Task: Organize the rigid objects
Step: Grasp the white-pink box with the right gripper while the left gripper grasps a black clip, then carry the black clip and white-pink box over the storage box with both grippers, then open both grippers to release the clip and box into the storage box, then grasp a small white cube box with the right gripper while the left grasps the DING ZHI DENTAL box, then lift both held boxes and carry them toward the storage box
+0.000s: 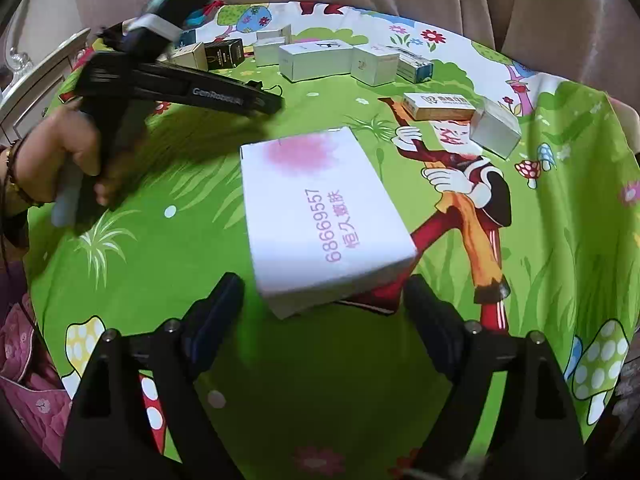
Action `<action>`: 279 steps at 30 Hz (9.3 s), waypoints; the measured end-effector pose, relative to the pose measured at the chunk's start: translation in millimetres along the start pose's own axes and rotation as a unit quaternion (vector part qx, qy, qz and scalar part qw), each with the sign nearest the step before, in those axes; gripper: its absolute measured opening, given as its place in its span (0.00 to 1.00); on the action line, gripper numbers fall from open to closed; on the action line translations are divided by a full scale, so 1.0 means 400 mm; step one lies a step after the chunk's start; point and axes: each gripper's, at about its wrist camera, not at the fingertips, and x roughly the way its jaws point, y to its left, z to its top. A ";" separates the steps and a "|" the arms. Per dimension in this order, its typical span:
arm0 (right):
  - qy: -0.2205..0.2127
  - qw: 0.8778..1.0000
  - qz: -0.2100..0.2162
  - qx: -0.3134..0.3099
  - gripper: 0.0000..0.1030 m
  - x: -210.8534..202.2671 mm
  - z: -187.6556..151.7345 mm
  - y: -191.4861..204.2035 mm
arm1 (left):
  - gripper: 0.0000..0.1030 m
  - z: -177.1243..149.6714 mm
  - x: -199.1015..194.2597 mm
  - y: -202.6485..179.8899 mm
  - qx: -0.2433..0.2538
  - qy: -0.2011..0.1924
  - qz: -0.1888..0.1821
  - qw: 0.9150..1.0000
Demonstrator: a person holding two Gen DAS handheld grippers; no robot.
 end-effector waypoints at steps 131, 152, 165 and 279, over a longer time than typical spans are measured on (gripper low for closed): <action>-0.046 0.885 0.225 -0.404 0.76 -0.141 0.022 1.313 | 0.95 -1.107 -0.890 0.651 -0.405 -0.090 0.320 0.852; -0.042 0.989 0.104 -0.099 0.89 -0.079 0.094 0.569 | 0.99 -0.617 -0.594 0.335 -0.183 -0.037 0.126 0.974; -0.009 0.970 -0.094 0.225 0.89 0.015 0.059 -0.158 | 1.00 -0.247 -0.165 0.057 -0.033 0.000 0.081 0.996; -0.489 0.853 -0.180 0.015 0.47 -0.598 -0.001 0.417 | 0.30 -0.396 -0.882 -0.070 0.009 -0.470 0.131 0.873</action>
